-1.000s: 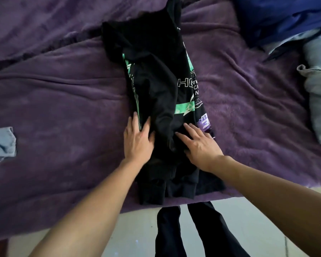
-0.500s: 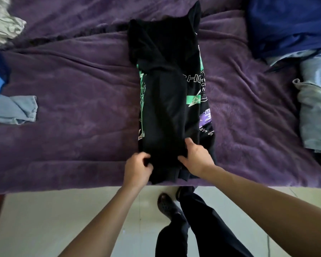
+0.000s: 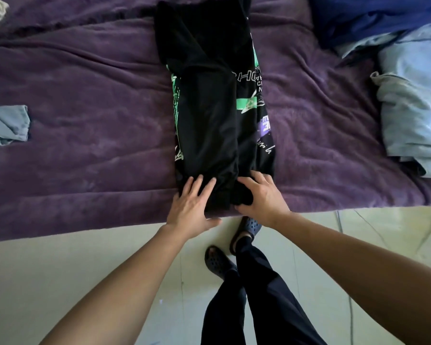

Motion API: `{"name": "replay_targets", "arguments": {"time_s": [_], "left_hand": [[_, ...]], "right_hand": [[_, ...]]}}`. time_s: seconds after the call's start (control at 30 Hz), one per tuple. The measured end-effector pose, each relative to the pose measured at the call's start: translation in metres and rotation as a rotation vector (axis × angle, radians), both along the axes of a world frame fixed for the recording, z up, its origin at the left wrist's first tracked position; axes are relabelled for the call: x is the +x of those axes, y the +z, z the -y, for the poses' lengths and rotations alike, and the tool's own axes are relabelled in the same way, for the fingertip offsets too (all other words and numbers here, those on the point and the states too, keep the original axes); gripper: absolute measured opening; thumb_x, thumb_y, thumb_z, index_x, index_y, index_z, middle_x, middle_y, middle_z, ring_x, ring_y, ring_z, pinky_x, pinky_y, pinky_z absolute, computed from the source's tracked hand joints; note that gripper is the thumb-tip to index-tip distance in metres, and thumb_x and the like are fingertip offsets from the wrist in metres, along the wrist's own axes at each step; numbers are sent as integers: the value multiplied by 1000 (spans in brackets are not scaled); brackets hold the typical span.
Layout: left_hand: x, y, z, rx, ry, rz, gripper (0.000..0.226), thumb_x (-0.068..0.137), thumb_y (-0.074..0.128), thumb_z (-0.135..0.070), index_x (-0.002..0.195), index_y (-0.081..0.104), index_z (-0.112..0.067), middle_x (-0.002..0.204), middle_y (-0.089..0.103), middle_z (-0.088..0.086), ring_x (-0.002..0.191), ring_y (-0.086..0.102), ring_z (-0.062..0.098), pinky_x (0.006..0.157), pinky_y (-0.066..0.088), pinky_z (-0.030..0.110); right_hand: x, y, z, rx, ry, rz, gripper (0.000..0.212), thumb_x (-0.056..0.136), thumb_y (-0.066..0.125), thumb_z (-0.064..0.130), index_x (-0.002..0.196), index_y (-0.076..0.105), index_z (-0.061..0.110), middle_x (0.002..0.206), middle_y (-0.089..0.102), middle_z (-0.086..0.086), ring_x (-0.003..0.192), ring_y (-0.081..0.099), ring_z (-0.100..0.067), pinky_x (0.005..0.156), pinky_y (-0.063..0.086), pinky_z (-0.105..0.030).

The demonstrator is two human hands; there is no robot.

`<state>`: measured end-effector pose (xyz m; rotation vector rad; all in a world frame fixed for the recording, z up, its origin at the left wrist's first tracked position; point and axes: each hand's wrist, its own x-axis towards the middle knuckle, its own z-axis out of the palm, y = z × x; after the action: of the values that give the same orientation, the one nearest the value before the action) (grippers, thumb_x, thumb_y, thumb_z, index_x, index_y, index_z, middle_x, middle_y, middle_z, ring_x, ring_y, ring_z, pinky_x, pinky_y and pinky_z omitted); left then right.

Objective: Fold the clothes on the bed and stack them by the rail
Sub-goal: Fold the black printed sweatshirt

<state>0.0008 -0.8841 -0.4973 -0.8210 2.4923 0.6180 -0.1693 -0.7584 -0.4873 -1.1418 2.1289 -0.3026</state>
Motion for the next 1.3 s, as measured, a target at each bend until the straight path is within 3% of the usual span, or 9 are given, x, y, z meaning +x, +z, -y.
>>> {"name": "replay_targets", "arguments": {"time_s": [0.1,0.27,0.4,0.5,0.6,0.77,0.9,1.17,1.3], "left_hand": [[0,-4,-4,-70,-4,-45,104,67,62,-69,149,10,-32,157,16,4,143,14,26,105,31,49],[0,1,-5,-211,-119,-96,104,66,64,-68,149,20,-24,131,41,6,119,38,25,98,36,36],[2,13,-19,-303,-216,-35,86,82,65,-38,150,16,-21,117,42,4,106,39,23,92,36,32],[2,29,-18,-318,-235,-41,70,85,52,-9,148,24,-21,116,46,3,106,42,24,90,37,33],[1,51,-4,-271,-236,-91,63,84,52,-8,143,36,-25,115,47,-1,104,44,23,83,39,33],[-30,99,58,-37,-77,-132,35,85,60,-22,119,59,-29,106,51,-1,100,57,27,72,43,36],[-90,116,132,-75,20,-163,19,80,64,-20,98,64,-23,104,66,9,102,60,33,75,46,36],[-177,80,251,-304,375,-256,47,83,66,-19,128,52,-19,125,52,13,116,49,35,89,46,46],[-163,46,227,-422,96,-367,50,85,63,-28,132,52,-15,136,45,16,121,43,38,94,44,49]], "right_hand": [[9,4,-5,-35,127,-103,72,77,67,21,143,40,14,119,50,-9,112,41,-28,92,44,-39],[-4,25,-16,166,408,-428,75,87,55,12,151,15,14,120,44,-10,109,41,-28,83,46,-34],[-10,46,-20,246,478,-481,51,86,49,3,135,38,13,111,43,-10,97,52,-28,63,41,-34],[-16,65,-19,233,481,-425,26,94,50,28,119,56,20,107,45,-5,89,59,-26,59,38,-34],[-29,84,-21,124,365,-370,35,89,52,50,116,65,31,103,51,1,87,59,-23,55,32,-29],[-71,116,14,5,245,-434,31,84,64,41,113,69,32,108,59,2,103,51,-26,73,44,-35],[-122,119,87,0,208,-496,34,89,57,44,119,63,31,119,58,-3,114,47,-30,90,40,-41],[-207,83,225,-4,104,-507,41,91,54,37,131,53,27,131,51,-12,122,43,-35,96,36,-46],[-193,56,199,-292,321,-570,58,82,64,40,134,53,18,143,45,-16,129,42,-37,94,38,-48]]}}
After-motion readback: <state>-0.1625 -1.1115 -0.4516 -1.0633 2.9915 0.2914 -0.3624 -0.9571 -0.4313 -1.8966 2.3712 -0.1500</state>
